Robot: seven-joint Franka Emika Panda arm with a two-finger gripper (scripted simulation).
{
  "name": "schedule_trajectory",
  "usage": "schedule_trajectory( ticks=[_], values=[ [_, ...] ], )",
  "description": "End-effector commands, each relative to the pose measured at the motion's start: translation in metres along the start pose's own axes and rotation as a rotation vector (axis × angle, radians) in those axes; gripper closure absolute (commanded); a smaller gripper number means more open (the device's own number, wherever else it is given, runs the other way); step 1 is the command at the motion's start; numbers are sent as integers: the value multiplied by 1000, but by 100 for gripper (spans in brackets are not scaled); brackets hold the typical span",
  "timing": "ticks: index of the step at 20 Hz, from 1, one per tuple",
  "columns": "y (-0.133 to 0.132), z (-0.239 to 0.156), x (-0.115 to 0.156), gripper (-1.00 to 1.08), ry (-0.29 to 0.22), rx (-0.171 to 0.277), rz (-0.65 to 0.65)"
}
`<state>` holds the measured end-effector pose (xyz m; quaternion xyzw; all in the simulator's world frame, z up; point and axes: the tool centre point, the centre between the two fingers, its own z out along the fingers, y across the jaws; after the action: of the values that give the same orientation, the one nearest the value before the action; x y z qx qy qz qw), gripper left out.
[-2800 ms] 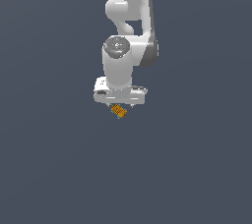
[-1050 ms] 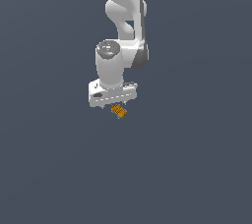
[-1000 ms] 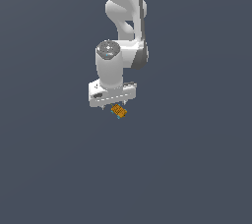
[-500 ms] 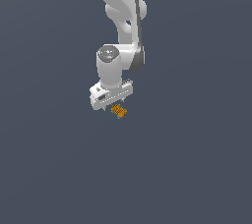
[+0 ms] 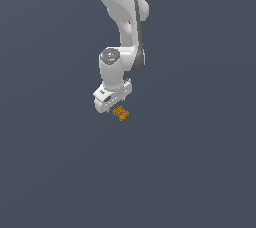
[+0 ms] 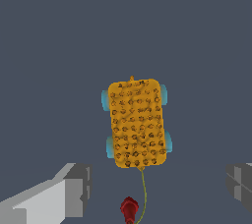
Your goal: Pick up the object and move it to a goal position.
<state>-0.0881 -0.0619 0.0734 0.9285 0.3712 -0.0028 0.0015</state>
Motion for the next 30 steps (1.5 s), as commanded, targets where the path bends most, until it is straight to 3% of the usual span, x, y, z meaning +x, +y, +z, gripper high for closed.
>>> schedule_trajectory(
  ticks=[1,14,30],
  values=[
    [-3,3,-3,-92,3,0,-39],
    [-7,11,-7,-92,6,1,-89],
    [-7,58,-7,-92,6,0,-93]
  ],
)
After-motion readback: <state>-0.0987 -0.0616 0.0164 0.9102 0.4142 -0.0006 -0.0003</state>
